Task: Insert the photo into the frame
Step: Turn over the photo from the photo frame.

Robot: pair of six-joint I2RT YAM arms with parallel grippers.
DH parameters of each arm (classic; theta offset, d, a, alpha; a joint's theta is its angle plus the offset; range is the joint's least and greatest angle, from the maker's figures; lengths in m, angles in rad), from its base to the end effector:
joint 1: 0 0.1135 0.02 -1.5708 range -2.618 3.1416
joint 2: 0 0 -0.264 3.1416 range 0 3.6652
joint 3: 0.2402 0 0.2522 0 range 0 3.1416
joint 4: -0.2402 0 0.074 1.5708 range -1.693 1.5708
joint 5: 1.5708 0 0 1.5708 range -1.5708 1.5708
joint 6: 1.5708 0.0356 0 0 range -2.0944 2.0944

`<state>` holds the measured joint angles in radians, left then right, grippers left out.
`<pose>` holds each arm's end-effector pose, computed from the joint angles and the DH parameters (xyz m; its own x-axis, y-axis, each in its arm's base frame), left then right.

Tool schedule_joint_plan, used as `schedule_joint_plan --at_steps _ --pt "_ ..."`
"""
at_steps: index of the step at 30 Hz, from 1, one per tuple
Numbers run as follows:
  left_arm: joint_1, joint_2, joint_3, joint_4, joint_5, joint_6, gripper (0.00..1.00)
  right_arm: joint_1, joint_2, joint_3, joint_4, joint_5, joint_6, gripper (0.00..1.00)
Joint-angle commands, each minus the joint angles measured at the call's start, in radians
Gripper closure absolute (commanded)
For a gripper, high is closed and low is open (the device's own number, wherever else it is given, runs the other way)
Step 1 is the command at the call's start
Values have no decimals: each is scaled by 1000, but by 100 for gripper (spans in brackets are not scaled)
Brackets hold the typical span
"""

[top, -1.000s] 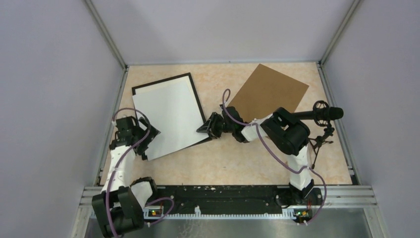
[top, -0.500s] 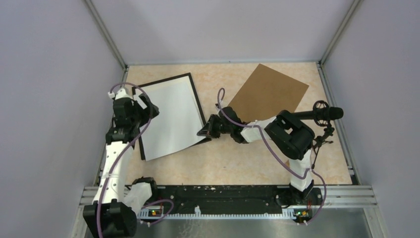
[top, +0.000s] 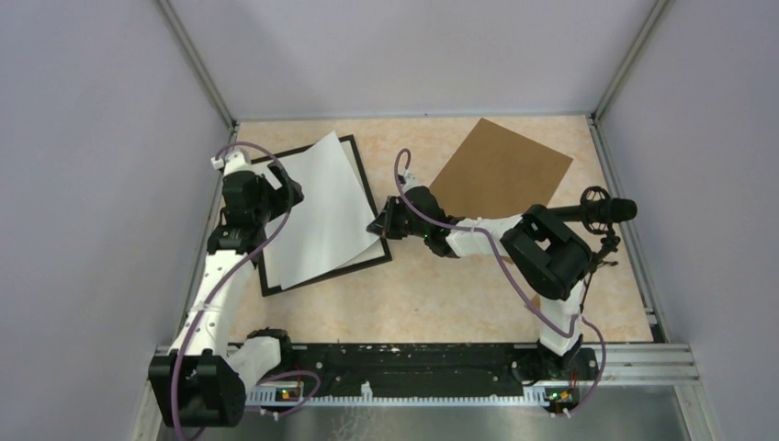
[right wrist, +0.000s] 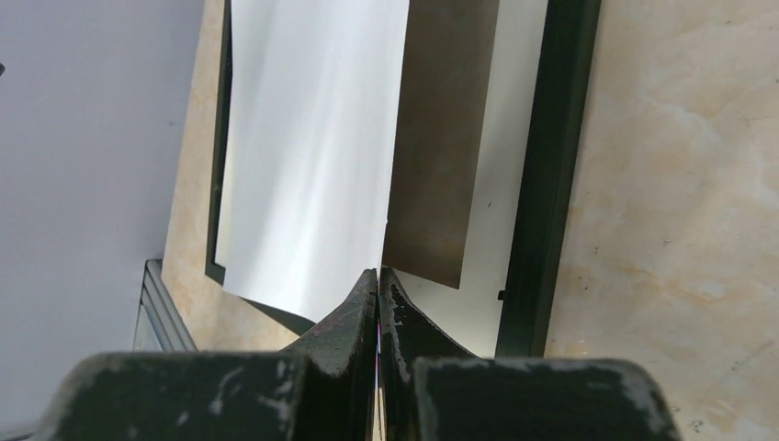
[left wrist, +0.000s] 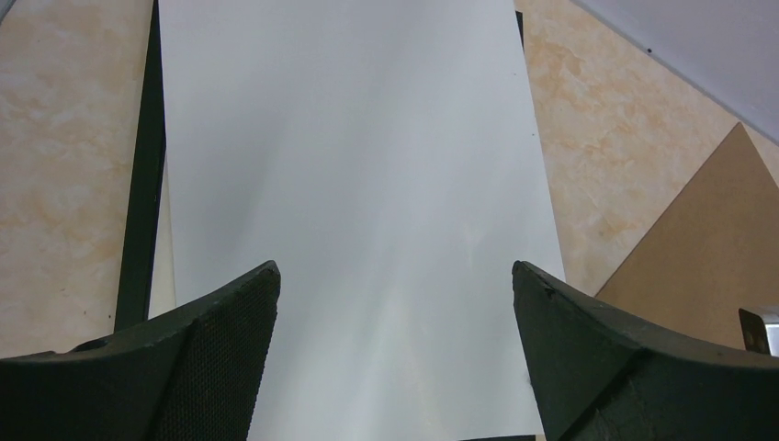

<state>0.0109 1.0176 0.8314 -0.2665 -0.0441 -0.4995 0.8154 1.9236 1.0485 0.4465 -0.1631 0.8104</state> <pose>0.2316 0.0041 0.3038 -0.3597 -0.4825 -0.7986 -0.2538 0.8743 -0.4138 0.2793 0.3050 0.1663 -0.7902 0.2037 -0.5780 -0.3584 0.6114 0.7055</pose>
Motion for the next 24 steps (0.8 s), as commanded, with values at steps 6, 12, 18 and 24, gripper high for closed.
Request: schedule_joint_plan --at_steps 6,12,18,24 --pt "-8 23 67 96 -43 -3 1 25 0 28 48 110 60 100" --pt "-7 2 28 124 -73 18 1 48 -25 -12 68 228 105 100" --pt "-8 -15 4 145 -90 32 1 60 -80 -97 120 313 137 100" --pt "-6 -13 -1 149 -86 35 1 83 -47 -49 112 303 133 100"
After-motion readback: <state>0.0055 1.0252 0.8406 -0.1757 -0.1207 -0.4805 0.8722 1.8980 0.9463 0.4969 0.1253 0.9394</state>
